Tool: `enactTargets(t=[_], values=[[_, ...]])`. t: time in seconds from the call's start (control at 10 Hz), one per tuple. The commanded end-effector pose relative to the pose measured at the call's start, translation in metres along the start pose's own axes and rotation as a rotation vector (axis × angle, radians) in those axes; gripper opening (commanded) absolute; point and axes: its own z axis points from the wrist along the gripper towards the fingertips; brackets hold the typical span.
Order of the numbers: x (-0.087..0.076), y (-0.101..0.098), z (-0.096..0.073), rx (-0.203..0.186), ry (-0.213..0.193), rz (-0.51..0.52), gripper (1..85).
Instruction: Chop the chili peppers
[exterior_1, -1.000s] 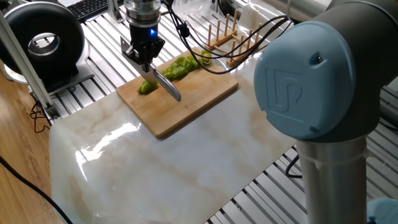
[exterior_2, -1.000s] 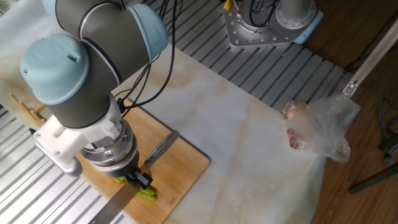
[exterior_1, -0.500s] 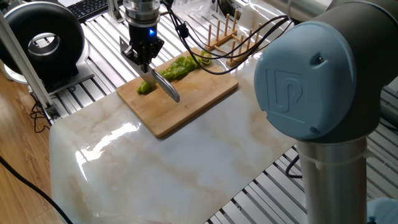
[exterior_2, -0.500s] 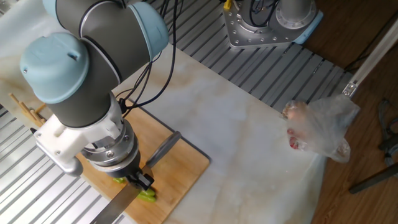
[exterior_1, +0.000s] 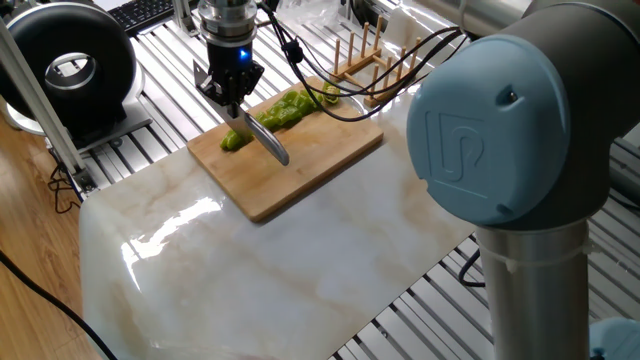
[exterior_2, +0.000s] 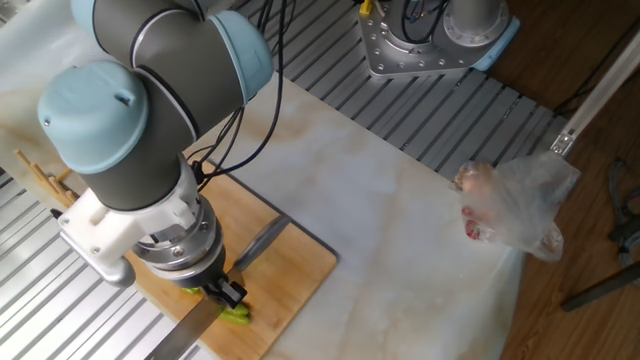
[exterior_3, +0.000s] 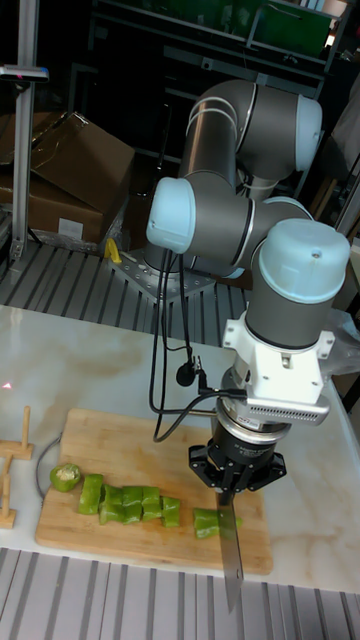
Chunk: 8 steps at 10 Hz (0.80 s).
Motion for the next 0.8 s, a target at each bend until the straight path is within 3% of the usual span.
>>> enactTargets(t=[0.0,0.7], values=[[-0.0008,-0.0020,0.0060,0.003,0.004,0.012,1.3],[-0.0036,0.0015,0.0121,0.000,-0.008,0.005,1.3]])
